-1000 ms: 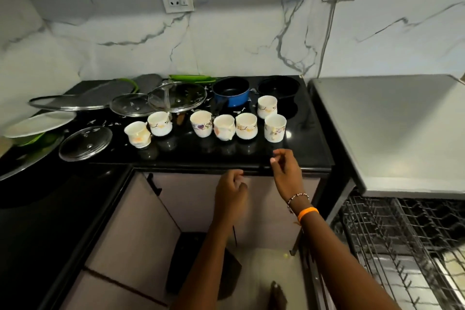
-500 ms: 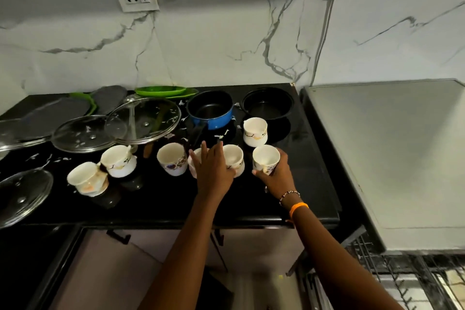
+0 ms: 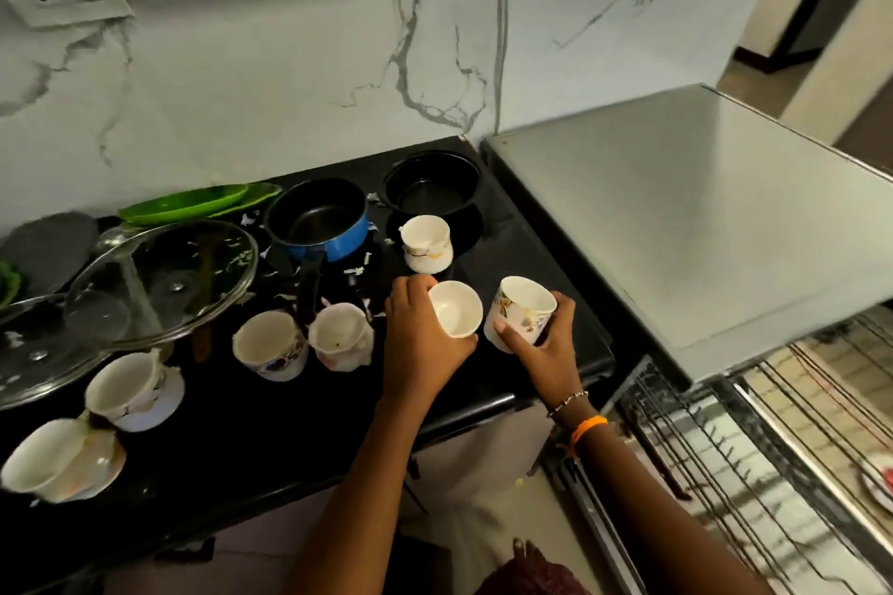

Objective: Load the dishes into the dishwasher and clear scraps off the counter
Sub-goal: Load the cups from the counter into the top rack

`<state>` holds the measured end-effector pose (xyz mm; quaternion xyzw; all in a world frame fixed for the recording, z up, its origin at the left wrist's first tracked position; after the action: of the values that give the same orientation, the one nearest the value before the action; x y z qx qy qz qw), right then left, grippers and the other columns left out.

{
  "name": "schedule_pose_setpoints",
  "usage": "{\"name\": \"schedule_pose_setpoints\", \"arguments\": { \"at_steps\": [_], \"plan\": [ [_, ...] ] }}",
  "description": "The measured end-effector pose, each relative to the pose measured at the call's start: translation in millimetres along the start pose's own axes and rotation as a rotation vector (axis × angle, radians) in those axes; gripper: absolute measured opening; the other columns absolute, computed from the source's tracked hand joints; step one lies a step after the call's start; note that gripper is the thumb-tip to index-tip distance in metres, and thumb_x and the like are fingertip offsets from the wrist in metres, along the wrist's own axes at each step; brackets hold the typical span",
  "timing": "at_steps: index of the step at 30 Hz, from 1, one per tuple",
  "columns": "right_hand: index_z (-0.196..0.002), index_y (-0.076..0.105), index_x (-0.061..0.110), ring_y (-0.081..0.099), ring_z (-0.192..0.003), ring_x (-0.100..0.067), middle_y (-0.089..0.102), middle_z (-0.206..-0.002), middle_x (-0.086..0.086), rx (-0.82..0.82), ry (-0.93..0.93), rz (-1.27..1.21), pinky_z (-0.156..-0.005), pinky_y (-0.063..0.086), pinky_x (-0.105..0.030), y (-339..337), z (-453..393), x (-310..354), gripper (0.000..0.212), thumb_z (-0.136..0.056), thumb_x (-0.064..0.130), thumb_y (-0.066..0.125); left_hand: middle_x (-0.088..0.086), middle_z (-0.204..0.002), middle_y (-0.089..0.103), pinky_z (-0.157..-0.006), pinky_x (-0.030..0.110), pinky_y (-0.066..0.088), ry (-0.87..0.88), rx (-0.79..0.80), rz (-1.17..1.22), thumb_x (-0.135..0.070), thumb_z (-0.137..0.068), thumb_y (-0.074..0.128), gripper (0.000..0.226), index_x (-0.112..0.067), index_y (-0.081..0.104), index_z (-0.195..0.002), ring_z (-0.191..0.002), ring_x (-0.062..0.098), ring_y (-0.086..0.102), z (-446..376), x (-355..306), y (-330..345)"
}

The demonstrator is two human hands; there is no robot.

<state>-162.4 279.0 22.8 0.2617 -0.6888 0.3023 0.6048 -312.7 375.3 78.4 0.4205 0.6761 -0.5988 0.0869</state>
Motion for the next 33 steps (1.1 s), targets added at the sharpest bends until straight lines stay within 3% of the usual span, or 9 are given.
{"name": "schedule_pose_setpoints", "arguments": {
  "at_steps": [4,8,12,15,18,22,24,27,33],
  "plan": [
    [-0.118,0.037,0.015,0.057,-0.096,0.007,0.052,-0.11,0.01,-0.188,-0.05,-0.018,-0.078,0.048,-0.01,-48,48,4,0.069,-0.065,0.038,0.073,-0.006,-0.111,0.052,-0.079,0.022,0.043,0.048,0.162,0.321,-0.025,-0.055,0.085,0.069,-0.021,0.045,-0.11,-0.099,0.01,0.051,26,-38,26],
    [-0.115,0.047,0.01,0.058,-0.094,0.005,0.058,-0.106,0.003,-0.376,-0.058,0.005,-0.079,0.047,-0.012,-117,86,-6,0.064,-0.063,0.039,0.07,-0.012,-0.107,0.059,-0.081,0.013,0.045,0.125,0.298,0.487,-0.022,-0.052,0.088,0.069,-0.023,0.052,-0.111,-0.099,0.005,0.056,56,-78,65],
    [-0.119,0.048,0.002,0.057,-0.1,-0.008,0.058,-0.112,-0.006,-0.525,0.004,0.069,-0.085,0.047,-0.016,-195,124,-30,0.072,-0.064,0.043,0.069,-0.013,-0.109,0.058,-0.082,0.016,0.038,0.234,0.469,0.454,-0.02,-0.051,0.088,0.072,-0.027,0.055,-0.115,-0.099,0.008,0.05,93,-122,114],
    [-0.114,0.042,0.008,0.055,-0.09,0.01,0.051,-0.104,0.009,-0.63,0.073,0.082,-0.076,0.046,-0.008,-245,149,-52,0.071,-0.059,0.042,0.07,-0.011,-0.109,0.057,-0.085,0.025,0.046,0.211,0.608,0.465,-0.027,-0.049,0.088,0.075,-0.04,0.043,-0.108,-0.101,0.013,0.054,119,-141,153],
    [-0.108,0.04,0.019,0.057,-0.088,0.007,0.051,-0.102,0.003,-0.701,0.166,0.198,-0.068,0.047,-0.007,-294,165,-76,0.064,-0.058,0.034,0.078,-0.007,-0.108,0.055,-0.081,0.03,0.047,0.181,0.701,0.399,-0.039,-0.048,0.086,0.075,-0.036,0.038,-0.105,-0.101,0.016,0.054,140,-155,193],
    [-0.108,0.052,0.024,0.057,-0.103,-0.025,0.057,-0.111,-0.005,-0.635,0.268,0.409,-0.082,0.052,-0.037,-355,169,-120,0.06,-0.058,0.028,0.085,-0.008,-0.099,0.053,-0.07,0.014,0.043,0.119,0.796,0.392,-0.034,-0.05,0.088,0.068,-0.034,0.044,-0.103,-0.094,0.013,0.053,161,-178,251],
    [-0.11,0.055,0.017,0.053,-0.102,-0.027,0.054,-0.11,-0.011,-0.554,0.322,0.498,-0.082,0.044,-0.029,-372,166,-142,0.059,-0.06,0.023,0.085,-0.009,-0.097,0.051,-0.061,0.004,0.042,0.045,0.865,0.423,-0.023,-0.053,0.089,0.067,-0.034,0.044,-0.103,-0.086,0.01,0.054,173,-184,280],
    [-0.115,0.056,0.007,0.047,-0.1,-0.026,0.045,-0.111,-0.02,-0.379,0.424,0.552,-0.08,0.032,-0.011,-388,161,-178,0.057,-0.063,0.007,0.08,-0.004,-0.101,0.052,-0.06,0.006,0.045,-0.067,0.957,0.436,-0.007,-0.055,0.087,0.067,-0.031,0.046,-0.103,-0.088,0.013,0.055,189,-189,331],
    [-0.119,0.051,0.002,0.044,-0.1,-0.022,0.044,-0.11,-0.017,-0.104,0.474,0.582,-0.084,0.036,-0.017,-400,161,-237,0.068,-0.058,0.009,0.082,0.01,-0.127,0.04,-0.083,0.031,0.048,-0.045,1.06,0.148,-0.005,-0.058,0.081,0.072,-0.021,0.043,-0.117,-0.11,0.026,0.047,206,-196,404]
  ]
}}
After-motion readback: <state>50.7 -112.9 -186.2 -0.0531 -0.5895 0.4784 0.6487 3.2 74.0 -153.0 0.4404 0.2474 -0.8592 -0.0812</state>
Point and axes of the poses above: each hand's wrist, its own z-axis away from the middle knuckle, its own y-axis out of the palm, x = y × z, the point moved 9 cm from there along -z, towards the middle knuckle
